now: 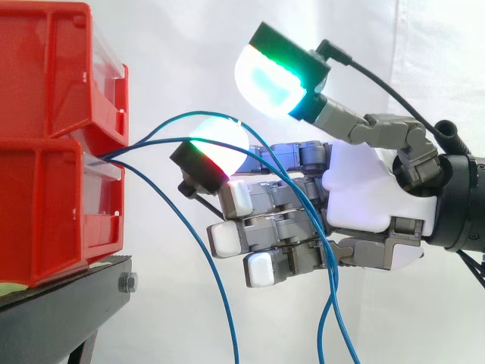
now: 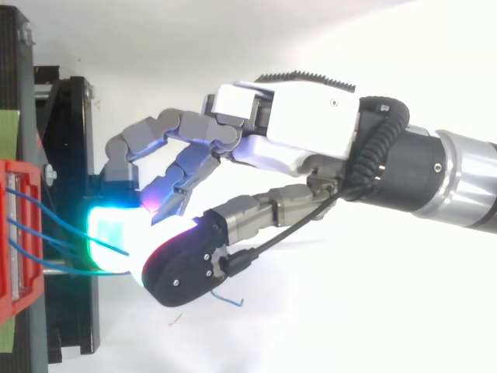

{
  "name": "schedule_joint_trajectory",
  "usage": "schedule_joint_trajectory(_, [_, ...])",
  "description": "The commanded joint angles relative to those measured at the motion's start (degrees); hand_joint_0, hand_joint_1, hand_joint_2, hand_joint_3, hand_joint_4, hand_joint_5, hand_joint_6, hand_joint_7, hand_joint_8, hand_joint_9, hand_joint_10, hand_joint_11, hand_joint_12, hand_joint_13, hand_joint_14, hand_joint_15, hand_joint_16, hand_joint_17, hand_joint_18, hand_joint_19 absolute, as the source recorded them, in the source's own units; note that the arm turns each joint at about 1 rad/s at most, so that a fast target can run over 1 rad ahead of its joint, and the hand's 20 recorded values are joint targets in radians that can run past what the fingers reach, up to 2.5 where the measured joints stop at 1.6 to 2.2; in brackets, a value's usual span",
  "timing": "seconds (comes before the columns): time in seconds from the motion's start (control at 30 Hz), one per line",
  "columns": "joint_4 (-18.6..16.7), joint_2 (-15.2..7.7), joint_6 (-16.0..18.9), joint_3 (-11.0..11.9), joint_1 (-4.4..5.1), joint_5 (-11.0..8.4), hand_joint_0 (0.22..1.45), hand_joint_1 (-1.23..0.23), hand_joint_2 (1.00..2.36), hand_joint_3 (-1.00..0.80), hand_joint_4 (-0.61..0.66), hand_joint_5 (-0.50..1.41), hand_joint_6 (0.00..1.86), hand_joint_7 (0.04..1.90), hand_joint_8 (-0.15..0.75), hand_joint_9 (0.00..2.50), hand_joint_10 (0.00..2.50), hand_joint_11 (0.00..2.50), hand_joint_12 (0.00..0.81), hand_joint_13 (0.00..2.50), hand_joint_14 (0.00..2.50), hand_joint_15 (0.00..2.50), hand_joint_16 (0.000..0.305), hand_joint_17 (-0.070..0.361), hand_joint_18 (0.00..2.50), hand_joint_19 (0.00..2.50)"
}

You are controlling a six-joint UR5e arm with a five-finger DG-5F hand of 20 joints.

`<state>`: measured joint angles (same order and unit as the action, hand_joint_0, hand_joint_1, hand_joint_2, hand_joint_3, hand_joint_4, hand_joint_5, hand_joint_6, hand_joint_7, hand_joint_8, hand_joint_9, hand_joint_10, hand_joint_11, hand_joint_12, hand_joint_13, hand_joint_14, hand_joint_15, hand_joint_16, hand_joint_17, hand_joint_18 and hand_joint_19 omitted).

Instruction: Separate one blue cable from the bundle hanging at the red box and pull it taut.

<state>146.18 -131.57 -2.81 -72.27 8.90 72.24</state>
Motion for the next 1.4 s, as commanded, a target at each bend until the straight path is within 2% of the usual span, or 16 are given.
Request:
schedule_joint_trajectory(0.0, [-0.02, 0.0, 0.0, 0.02, 0.06, 0.09, 0.48, -0.59, 1.0, -0.5, 0.22, -0.17, 0.83, 1.08, 0.371, 0.94, 0.01, 0.84, 0.425, 0.97, 0.01, 0.53, 0.055, 0.124, 1.02, 0.46])
schedule_joint_trajectory(0.03, [-0.02, 0.0, 0.0, 0.02, -0.03, 0.09, 0.49, -0.65, 1.0, -0.5, 0.22, -0.17, 0.83, 1.08, 0.369, 0.94, 0.01, 0.83, 0.422, 0.97, 0.01, 0.53, 0.055, 0.123, 1.01, 0.46])
schedule_joint_trajectory(0.2, [-0.28, 0.0, 0.0, 0.02, 0.24, 0.0, 0.52, -0.76, 1.0, -0.5, 0.21, -0.16, 0.82, 1.12, 0.353, 0.94, 0.01, 0.82, 0.41, 0.97, 0.02, 0.54, 0.051, 0.115, 0.97, 0.47])
schedule_joint_trajectory(0.3, [-0.37, 0.0, 0.0, -0.07, 0.24, 0.0, 0.64, -0.81, 1.0, -0.5, 0.18, -0.16, 0.84, 1.19, 0.333, 0.91, 0.02, 0.81, 0.392, 0.95, 0.02, 0.54, 0.047, 0.106, 0.93, 0.48])
schedule_joint_trajectory(0.4, [-0.37, 0.0, -0.09, 0.02, 0.24, 0.09, 0.66, -0.83, 1.02, -0.25, 0.07, -0.17, 0.87, 1.32, 0.336, 0.9, 0.02, 0.82, 0.389, 0.95, 0.02, 0.54, 0.047, 0.105, 0.93, 0.48])
schedule_joint_trajectory(0.43, [-0.37, 0.0, -0.09, -0.07, 0.24, 0.09, 0.64, -0.83, 1.02, -0.18, 0.06, -0.19, 0.9, 1.21, 0.335, 0.9, 0.02, 0.83, 0.39, 0.95, 0.02, 0.54, 0.047, 0.106, 0.93, 0.47])
schedule_joint_trajectory(0.67, [-0.37, 0.0, 0.0, -0.07, 0.24, 0.09, 0.65, -0.69, 1.01, -0.1, 0.2, -0.22, 0.87, 1.03, 0.358, 0.88, 0.01, 0.87, 0.411, 0.95, 0.02, 0.52, 0.052, 0.118, 0.97, 0.45])
schedule_joint_trajectory(1.07, [-0.28, 0.0, 0.0, 0.02, 0.24, 0.18, 0.65, -0.64, 1.01, -0.14, 0.24, -0.21, 0.82, 0.98, 0.356, 0.87, 0.01, 0.86, 0.412, 0.93, 0.02, 0.52, 0.053, 0.119, 0.95, 0.46])
schedule_joint_trajectory(1.17, [-0.19, 0.0, 0.0, -0.07, 0.24, 0.18, 0.61, -0.59, 1.02, -0.26, 0.22, -0.21, 0.8, 1.0, 0.343, 0.86, 0.01, 0.87, 0.401, 0.91, 0.02, 0.53, 0.05, 0.113, 0.92, 0.48])
schedule_joint_trajectory(1.27, [-0.28, 0.0, 0.0, -0.07, 0.24, 0.09, 0.55, -0.55, 1.0, -0.47, 0.22, -0.2, 0.78, 1.02, 0.348, 0.86, 0.02, 0.85, 0.409, 0.92, 0.02, 0.53, 0.052, 0.117, 0.93, 0.47])
schedule_joint_trajectory(1.37, [-0.28, 0.0, 0.0, -0.07, 0.24, 0.09, 0.53, -0.54, 1.0, -0.5, 0.23, -0.19, 0.78, 1.04, 0.355, 0.87, 0.01, 0.85, 0.411, 0.92, 0.02, 0.52, 0.053, 0.119, 0.94, 0.48])
